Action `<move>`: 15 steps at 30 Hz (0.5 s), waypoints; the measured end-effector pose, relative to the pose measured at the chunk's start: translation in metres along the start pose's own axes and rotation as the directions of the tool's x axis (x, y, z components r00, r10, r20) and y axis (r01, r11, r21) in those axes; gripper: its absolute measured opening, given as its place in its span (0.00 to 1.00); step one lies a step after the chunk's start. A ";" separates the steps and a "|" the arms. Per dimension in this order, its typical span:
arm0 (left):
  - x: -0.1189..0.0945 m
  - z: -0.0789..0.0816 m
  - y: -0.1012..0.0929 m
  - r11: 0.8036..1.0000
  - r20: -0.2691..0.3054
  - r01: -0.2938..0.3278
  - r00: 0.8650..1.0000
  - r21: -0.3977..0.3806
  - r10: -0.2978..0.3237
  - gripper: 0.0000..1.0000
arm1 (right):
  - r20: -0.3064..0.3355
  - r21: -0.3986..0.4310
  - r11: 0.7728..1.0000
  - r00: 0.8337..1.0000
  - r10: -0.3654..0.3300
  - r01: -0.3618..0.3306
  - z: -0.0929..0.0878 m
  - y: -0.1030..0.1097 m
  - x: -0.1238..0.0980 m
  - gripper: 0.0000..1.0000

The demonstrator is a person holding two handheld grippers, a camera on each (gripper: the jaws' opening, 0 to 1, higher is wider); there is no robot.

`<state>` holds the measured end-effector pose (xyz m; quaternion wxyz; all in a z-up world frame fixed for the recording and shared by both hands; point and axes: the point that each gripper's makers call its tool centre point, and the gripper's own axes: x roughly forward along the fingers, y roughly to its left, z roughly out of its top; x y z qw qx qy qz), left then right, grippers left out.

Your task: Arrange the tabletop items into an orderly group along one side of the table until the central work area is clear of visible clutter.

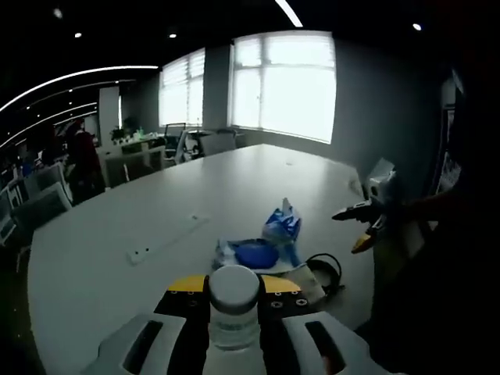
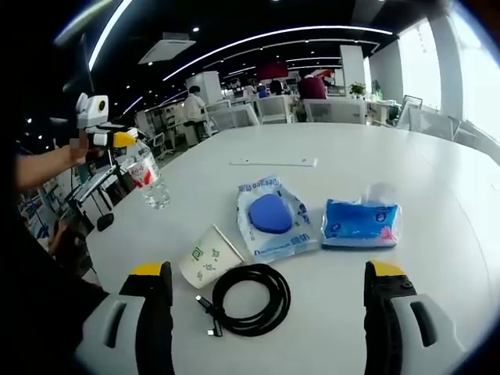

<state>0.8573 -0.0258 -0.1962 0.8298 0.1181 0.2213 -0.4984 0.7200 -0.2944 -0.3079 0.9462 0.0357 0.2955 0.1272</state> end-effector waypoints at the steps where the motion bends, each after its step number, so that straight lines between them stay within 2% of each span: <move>1: 0.002 0.001 0.003 1.000 -0.004 0.017 1.000 0.009 -0.017 0.20 | -0.001 0.000 1.000 1.000 -0.002 0.002 0.000 0.000 0.000 1.00; 10: 0.011 0.001 0.029 0.991 -0.058 0.100 0.994 0.085 -0.095 0.20 | 0.000 0.008 1.000 1.000 -0.024 0.024 0.000 0.001 0.001 1.00; 15: 0.022 -0.008 0.036 0.973 -0.136 0.171 0.979 0.156 -0.150 0.20 | -0.002 0.022 0.999 0.999 -0.047 0.047 -0.002 -0.002 0.000 0.99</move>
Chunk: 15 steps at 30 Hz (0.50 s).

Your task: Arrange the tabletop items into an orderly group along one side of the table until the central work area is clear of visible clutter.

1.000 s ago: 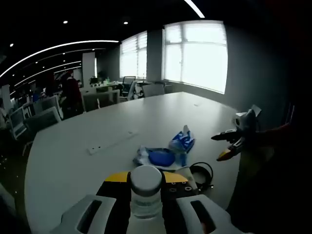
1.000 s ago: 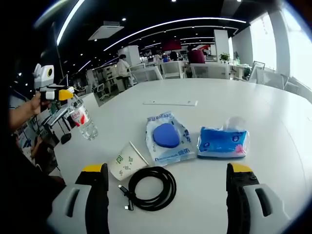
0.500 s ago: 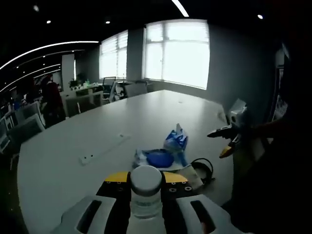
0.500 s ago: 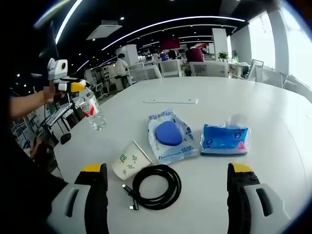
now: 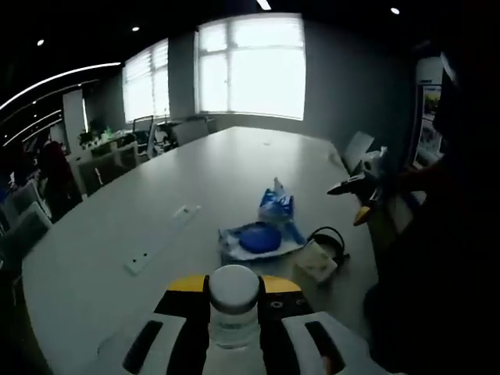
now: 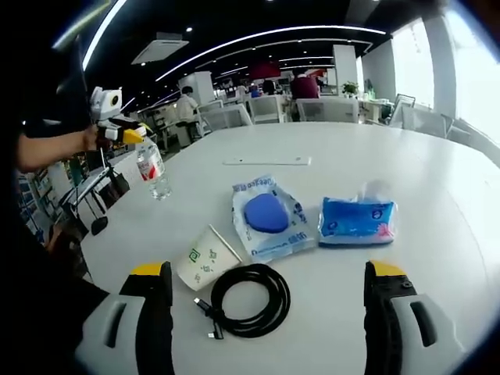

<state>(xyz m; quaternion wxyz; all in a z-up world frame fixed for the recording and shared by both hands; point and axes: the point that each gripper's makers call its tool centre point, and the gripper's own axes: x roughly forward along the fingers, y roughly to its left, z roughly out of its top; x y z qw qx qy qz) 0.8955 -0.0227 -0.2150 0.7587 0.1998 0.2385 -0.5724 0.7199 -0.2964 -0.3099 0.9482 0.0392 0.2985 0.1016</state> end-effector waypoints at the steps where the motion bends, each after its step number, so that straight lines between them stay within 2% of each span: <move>1: 0.002 -0.001 0.001 1.000 -0.006 0.014 1.000 0.009 -0.014 0.20 | -0.002 0.001 1.000 1.000 -0.004 0.004 0.000 0.000 0.000 0.99; 9: 0.013 -0.008 -0.001 0.987 -0.067 0.123 0.991 0.100 -0.117 0.20 | -0.012 0.020 0.999 0.999 -0.045 0.045 -0.003 0.001 -0.001 0.99; 15: 0.019 -0.015 0.002 0.963 -0.122 0.211 0.974 0.167 -0.193 0.20 | -0.016 0.041 0.997 0.997 -0.072 0.073 -0.006 0.004 -0.002 0.99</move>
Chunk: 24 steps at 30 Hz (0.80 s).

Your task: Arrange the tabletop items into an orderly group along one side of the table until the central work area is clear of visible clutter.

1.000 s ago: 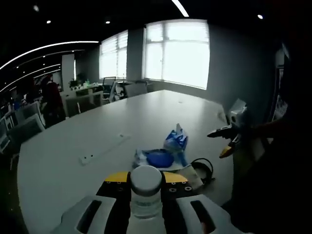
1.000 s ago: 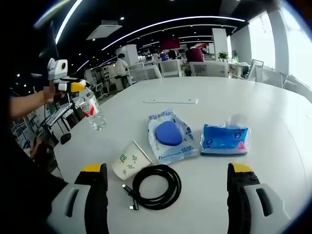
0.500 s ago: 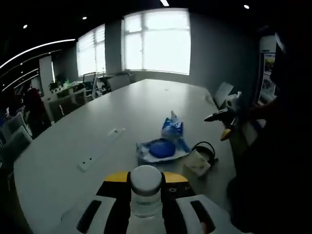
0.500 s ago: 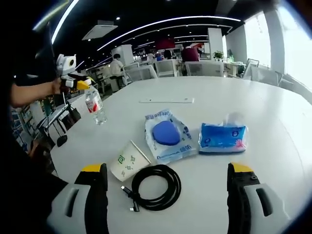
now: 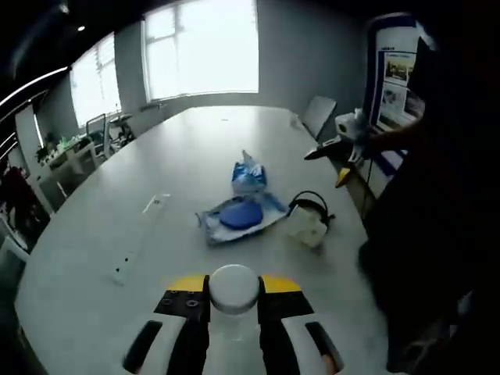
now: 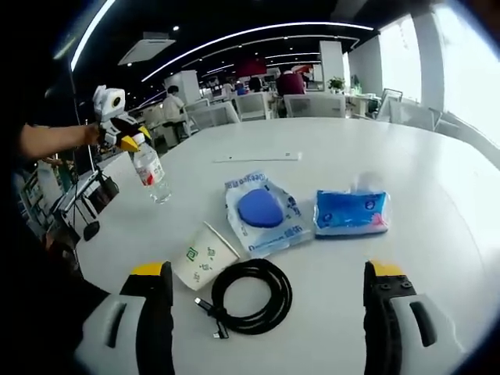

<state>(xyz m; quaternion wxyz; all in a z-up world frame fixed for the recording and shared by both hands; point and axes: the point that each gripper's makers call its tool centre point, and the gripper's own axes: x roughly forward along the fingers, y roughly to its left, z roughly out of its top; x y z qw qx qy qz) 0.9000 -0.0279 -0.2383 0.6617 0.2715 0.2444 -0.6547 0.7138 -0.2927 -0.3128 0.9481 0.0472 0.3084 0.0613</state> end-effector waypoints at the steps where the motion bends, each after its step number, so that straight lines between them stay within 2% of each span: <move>1: 0.001 -0.001 -0.001 0.999 -0.009 0.025 1.000 0.028 -0.025 0.20 | 0.000 0.001 1.000 1.000 -0.002 0.002 0.000 0.000 0.000 0.99; 8: 0.006 -0.014 0.006 0.993 -0.053 0.079 0.996 0.090 -0.075 0.20 | -0.004 0.017 0.999 1.000 -0.028 0.028 -0.004 0.000 -0.003 0.99; 17: 0.011 -0.026 0.007 0.984 -0.095 0.144 0.986 0.107 -0.134 0.20 | -0.011 0.014 0.999 0.999 -0.038 0.038 -0.002 0.005 0.000 0.98; 18: 0.012 -0.018 0.006 0.981 -0.041 0.159 0.987 0.110 -0.155 0.20 | -0.011 0.013 0.999 0.999 -0.038 0.038 -0.002 0.006 0.000 0.98; 19: 0.008 -0.026 0.011 0.984 -0.091 0.148 0.986 0.098 -0.140 0.20 | -0.010 0.011 0.999 0.999 -0.038 0.038 -0.001 0.006 0.001 0.98; 24: 0.010 -0.024 0.008 0.981 -0.086 0.163 0.984 0.107 -0.154 0.20 | -0.009 0.006 0.999 0.999 -0.037 0.037 0.000 0.008 0.002 0.98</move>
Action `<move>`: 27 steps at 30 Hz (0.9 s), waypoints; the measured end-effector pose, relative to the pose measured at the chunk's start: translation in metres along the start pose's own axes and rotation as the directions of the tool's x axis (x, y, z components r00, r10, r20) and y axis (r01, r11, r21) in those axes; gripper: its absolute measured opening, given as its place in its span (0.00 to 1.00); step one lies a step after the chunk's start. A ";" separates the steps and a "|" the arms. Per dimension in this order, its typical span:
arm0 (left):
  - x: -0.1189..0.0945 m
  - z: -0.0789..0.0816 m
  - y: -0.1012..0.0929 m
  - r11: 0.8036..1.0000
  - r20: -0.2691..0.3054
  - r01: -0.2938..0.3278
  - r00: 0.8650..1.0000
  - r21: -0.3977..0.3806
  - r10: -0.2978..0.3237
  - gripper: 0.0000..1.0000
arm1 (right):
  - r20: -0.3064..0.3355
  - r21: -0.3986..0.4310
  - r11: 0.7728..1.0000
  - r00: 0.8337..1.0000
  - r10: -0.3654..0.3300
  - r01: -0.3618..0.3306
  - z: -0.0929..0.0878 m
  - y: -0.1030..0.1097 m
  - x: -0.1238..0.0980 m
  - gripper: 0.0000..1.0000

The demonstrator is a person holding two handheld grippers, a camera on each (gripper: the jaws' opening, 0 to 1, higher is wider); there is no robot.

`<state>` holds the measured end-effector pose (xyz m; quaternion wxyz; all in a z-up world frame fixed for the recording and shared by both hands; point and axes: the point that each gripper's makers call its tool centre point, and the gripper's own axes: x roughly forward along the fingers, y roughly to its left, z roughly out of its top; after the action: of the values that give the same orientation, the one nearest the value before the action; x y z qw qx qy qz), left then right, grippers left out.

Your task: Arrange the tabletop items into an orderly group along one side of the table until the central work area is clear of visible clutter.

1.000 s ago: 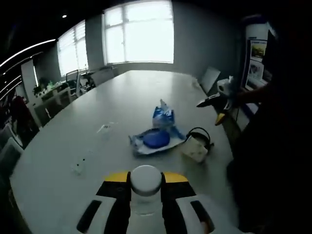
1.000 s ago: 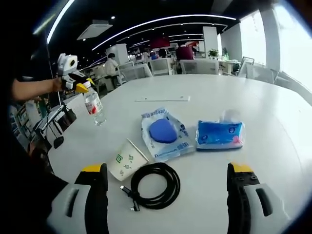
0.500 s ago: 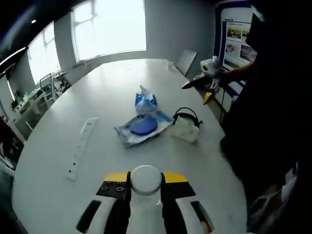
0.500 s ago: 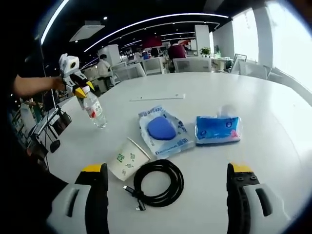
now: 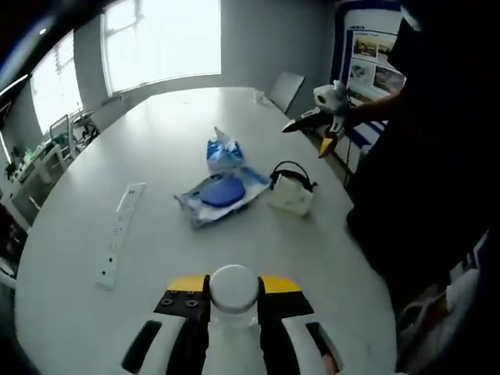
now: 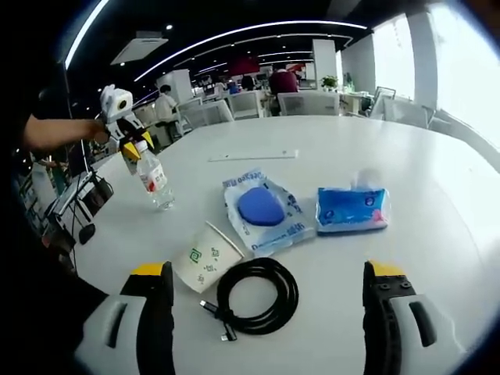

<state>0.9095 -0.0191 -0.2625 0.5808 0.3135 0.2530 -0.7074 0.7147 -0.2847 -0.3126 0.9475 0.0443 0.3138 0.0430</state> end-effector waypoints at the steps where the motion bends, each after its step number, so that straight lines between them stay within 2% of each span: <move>1: 0.000 0.000 0.000 1.000 0.001 0.002 1.000 0.003 -0.002 0.20 | 0.000 0.000 1.000 1.000 0.000 0.000 0.000 0.000 0.000 0.98; 11: -0.001 0.004 -0.004 1.000 0.016 0.024 1.000 0.001 -0.024 0.22 | 0.003 -0.006 1.000 1.000 0.005 -0.005 0.001 0.001 0.001 0.97; 14: -0.002 0.002 -0.002 0.999 0.029 0.033 0.999 -0.036 -0.032 0.26 | -0.001 -0.006 1.000 1.000 0.013 -0.013 0.000 0.003 0.003 0.97; 17: -0.001 0.003 -0.003 0.998 0.031 0.014 0.999 -0.068 -0.012 0.37 | 0.001 -0.006 1.000 1.000 0.020 -0.020 0.000 0.004 0.003 0.97; 19: -0.002 0.004 -0.005 0.998 0.034 0.007 0.999 -0.067 -0.005 0.35 | 0.005 -0.005 1.000 1.000 0.022 -0.022 0.001 0.004 0.003 0.97; 23: -0.005 0.008 0.002 0.989 0.094 -0.012 0.995 -0.149 0.027 0.43 | 0.014 -0.002 1.000 0.999 0.028 -0.028 0.004 0.003 0.004 0.98; 27: -0.014 0.006 0.011 0.978 0.127 -0.037 0.990 -0.203 0.064 0.46 | 0.021 -0.001 0.999 0.999 0.036 -0.036 0.006 0.003 0.005 0.98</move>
<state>0.9215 -0.0167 -0.2480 0.6428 0.2119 0.2757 -0.6826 0.7220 -0.2818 -0.3104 0.9497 0.0503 0.3031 0.0597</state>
